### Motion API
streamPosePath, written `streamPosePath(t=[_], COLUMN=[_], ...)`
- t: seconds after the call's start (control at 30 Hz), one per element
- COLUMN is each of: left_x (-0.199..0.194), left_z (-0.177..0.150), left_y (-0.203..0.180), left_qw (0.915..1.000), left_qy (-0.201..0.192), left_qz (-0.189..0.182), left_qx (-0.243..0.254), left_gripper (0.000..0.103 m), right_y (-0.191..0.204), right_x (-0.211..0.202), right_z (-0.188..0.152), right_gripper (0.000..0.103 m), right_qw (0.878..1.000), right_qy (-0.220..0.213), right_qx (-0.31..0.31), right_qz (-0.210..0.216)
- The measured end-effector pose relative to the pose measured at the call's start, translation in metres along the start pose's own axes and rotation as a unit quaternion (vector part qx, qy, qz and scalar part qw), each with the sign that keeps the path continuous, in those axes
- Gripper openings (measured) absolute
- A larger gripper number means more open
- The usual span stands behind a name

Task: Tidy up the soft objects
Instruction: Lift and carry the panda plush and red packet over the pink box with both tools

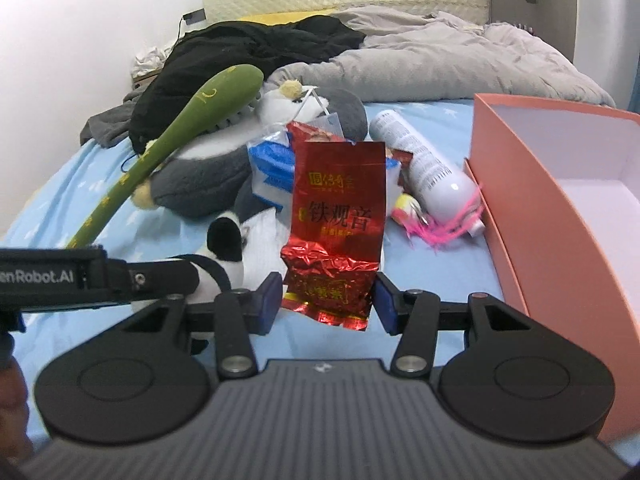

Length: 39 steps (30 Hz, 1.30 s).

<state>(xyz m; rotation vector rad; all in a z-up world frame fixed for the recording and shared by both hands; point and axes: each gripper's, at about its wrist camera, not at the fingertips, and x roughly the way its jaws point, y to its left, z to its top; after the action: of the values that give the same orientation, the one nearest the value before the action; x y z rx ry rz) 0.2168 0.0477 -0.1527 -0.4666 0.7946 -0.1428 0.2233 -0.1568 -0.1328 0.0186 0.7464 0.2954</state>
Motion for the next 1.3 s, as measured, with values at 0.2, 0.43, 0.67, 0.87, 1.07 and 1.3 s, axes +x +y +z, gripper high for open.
streamPosePath(t=[0.2,0.43,0.67,0.87,1.07,1.3], left_x=[-0.02,-0.038,-0.046,-0.059,-0.081,-0.096], left_z=[-0.024,-0.04,-0.041,-0.02,0.015,0.059], left_y=[-0.007,-0.01,-0.022,-0.041,-0.072,-0.12], left_qw=[0.9998,0.9994,0.9986,0.9978,0.9946,0.9872], left_qy=[0.007,0.02,0.024,0.001,-0.038,-0.06], left_qz=[0.012,0.017,0.012,-0.001,-0.031,-0.074], left_qx=[0.018,0.022,0.045,0.067,0.092,0.128], left_gripper=[0.054,0.054,0.054,0.054,0.054,0.054], right_y=[0.0,0.0,-0.002,-0.005,-0.014,-0.037], right_x=[-0.022,-0.05,-0.072,-0.093,-0.123,-0.163], right_z=[-0.017,-0.028,-0.024,-0.008,0.027,0.071], right_gripper=[0.052,0.052,0.052,0.052,0.052,0.052], right_qw=[1.0,0.999,0.999,0.999,0.998,0.993], right_qy=[0.022,0.033,0.022,-0.01,-0.057,-0.117], right_qx=[0.006,0.007,0.024,0.031,0.028,0.018], right_qz=[0.007,0.01,0.01,0.008,0.002,-0.015])
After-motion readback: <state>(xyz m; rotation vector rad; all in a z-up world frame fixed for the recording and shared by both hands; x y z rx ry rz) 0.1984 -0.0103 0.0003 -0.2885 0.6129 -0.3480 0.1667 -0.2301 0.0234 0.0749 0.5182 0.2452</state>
